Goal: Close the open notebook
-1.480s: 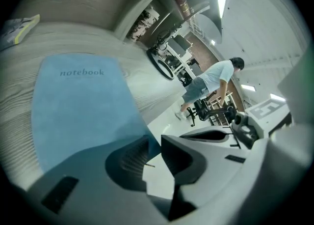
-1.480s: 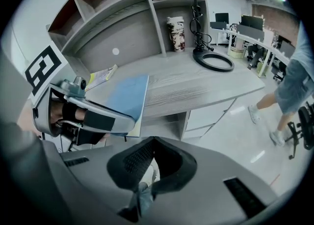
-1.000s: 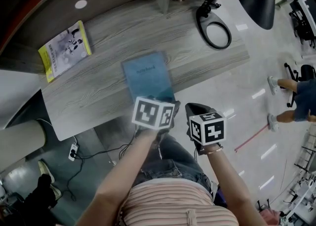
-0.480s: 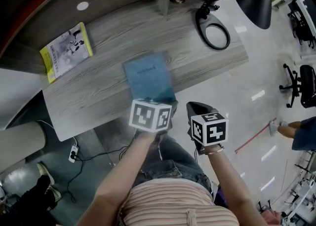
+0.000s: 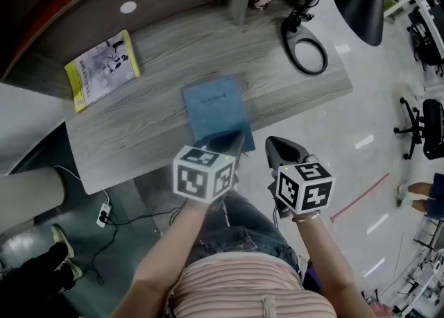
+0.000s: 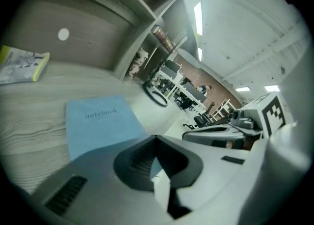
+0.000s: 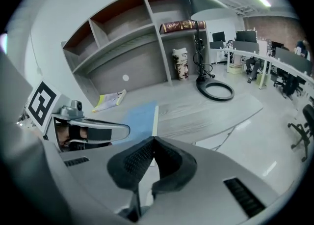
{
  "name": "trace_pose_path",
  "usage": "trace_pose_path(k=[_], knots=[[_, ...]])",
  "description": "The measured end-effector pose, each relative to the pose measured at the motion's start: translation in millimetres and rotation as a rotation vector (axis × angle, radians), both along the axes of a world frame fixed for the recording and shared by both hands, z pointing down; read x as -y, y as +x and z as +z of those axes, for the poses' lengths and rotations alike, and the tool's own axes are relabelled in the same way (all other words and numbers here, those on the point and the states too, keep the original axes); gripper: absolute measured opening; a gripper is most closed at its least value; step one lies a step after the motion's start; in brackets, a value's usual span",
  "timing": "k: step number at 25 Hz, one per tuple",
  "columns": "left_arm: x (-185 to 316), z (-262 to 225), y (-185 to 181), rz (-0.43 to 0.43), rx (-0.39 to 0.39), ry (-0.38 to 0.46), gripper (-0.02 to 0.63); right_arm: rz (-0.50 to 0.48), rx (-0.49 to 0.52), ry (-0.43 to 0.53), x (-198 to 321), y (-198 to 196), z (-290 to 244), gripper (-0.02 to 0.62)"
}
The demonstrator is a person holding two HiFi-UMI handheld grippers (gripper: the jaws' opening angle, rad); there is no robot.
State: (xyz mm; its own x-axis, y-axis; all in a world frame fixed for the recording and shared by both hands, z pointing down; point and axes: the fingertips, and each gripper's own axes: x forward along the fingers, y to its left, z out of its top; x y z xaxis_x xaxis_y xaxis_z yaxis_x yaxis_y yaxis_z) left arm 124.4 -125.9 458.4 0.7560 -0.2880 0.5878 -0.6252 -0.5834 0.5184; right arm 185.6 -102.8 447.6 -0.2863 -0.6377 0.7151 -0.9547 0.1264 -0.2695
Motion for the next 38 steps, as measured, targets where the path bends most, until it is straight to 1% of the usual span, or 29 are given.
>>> trace_pose_path(k=[3,9,15,21,26,31,38], knots=[[5.9,-14.0,-11.3,-0.036,-0.005,0.079,0.011,-0.014,0.014,0.04,3.7,-7.5,-9.6,0.008],[13.5,-40.4,-39.7,-0.122,-0.026,0.185,0.011,-0.041,0.036,0.11,6.5,-21.2,-24.1,0.008],[14.0,-62.4,-69.3,-0.177,-0.011,0.323,0.011,-0.07,0.032,0.176,8.9,-34.8,-38.1,0.008],[10.3,-73.1,-93.7,-0.239,-0.018,0.379,0.011,-0.116,0.021,0.247,10.8,-51.4,-52.9,0.008],[4.5,-83.0,-111.8,-0.273,-0.018,0.419,0.011,-0.128,0.025,0.291,9.4,-62.1,-63.0,0.008],[-2.3,-88.0,-128.2,-0.307,-0.016,0.438,0.011,-0.147,0.014,0.316,4.6,-71.0,-69.1,0.008],[-11.7,-92.6,-145.5,-0.334,-0.004,0.457,0.011,-0.158,0.03,0.354,-5.6,-80.0,-76.7,0.008]])
